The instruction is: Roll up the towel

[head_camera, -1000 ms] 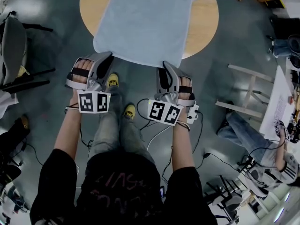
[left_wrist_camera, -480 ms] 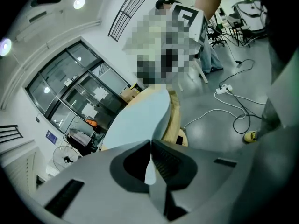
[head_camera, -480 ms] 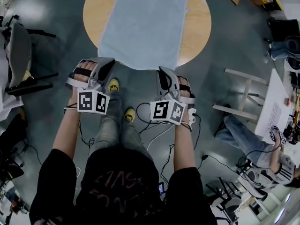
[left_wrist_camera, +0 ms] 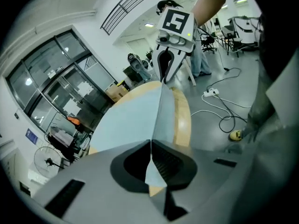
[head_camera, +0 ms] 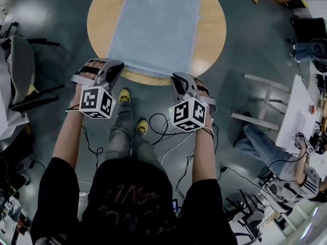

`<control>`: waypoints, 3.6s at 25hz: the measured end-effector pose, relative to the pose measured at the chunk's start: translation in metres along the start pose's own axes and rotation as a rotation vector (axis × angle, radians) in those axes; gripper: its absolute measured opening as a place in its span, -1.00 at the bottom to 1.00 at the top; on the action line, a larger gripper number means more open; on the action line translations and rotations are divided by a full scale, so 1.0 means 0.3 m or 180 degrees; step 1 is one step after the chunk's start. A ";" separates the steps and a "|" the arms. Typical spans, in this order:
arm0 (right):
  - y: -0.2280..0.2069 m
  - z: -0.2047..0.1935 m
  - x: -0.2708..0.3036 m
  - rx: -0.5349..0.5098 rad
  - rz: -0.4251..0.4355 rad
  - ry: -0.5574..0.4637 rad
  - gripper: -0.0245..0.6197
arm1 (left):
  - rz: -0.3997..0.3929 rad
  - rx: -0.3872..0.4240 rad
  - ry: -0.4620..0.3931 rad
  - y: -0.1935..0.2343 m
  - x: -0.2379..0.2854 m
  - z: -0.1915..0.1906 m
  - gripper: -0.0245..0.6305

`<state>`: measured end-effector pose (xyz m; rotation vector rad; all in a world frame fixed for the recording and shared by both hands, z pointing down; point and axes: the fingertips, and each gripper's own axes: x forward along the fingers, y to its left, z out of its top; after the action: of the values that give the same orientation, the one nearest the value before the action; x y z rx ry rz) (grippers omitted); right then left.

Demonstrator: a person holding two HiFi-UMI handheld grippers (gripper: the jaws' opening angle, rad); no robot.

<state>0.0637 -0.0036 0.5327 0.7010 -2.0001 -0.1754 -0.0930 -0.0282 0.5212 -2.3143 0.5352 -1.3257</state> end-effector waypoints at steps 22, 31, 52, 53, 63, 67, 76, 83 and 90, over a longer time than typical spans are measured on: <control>-0.258 -0.090 0.047 0.0665 0.0047 0.0178 -0.28 | -0.0394 -0.0171 0.0015 0.182 0.067 -0.152 -0.69; -0.234 -0.039 0.102 0.0681 0.0363 0.0129 -0.27 | -0.0412 -0.0508 -0.0118 0.192 0.046 -0.116 -0.67; -0.023 -0.036 0.021 -0.0087 0.0414 0.0206 -0.24 | -0.0591 0.0038 -0.0098 0.118 -0.006 -0.076 -0.78; -0.007 -0.052 0.025 -0.0102 0.0438 0.0221 -0.23 | -0.0670 0.0061 -0.0100 0.085 -0.001 -0.054 -0.73; 0.005 -0.132 0.098 -0.0319 0.0919 0.0332 -0.11 | -0.0855 0.0463 0.0561 0.008 0.124 -0.118 -0.43; 0.001 -0.156 0.105 -0.0328 0.1183 0.0398 -0.31 | -0.1120 0.0494 0.0639 -0.011 0.141 -0.127 -0.48; -0.015 -0.148 0.114 -0.0306 0.1303 0.0435 -0.79 | -0.1312 0.0293 0.0699 -0.024 0.122 -0.142 -0.81; 0.049 -0.122 0.044 0.0199 0.1789 0.0390 -0.84 | -0.1767 -0.0160 0.0641 -0.045 0.035 -0.133 -0.84; 0.113 -0.097 -0.030 0.0508 0.2512 0.0567 -0.84 | -0.2643 -0.0509 0.0790 -0.106 -0.059 -0.117 -0.84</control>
<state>0.0778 0.0341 0.5545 -0.0176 -1.9815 0.5009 -0.1282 0.0019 0.5416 -2.6303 -0.3278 -2.0016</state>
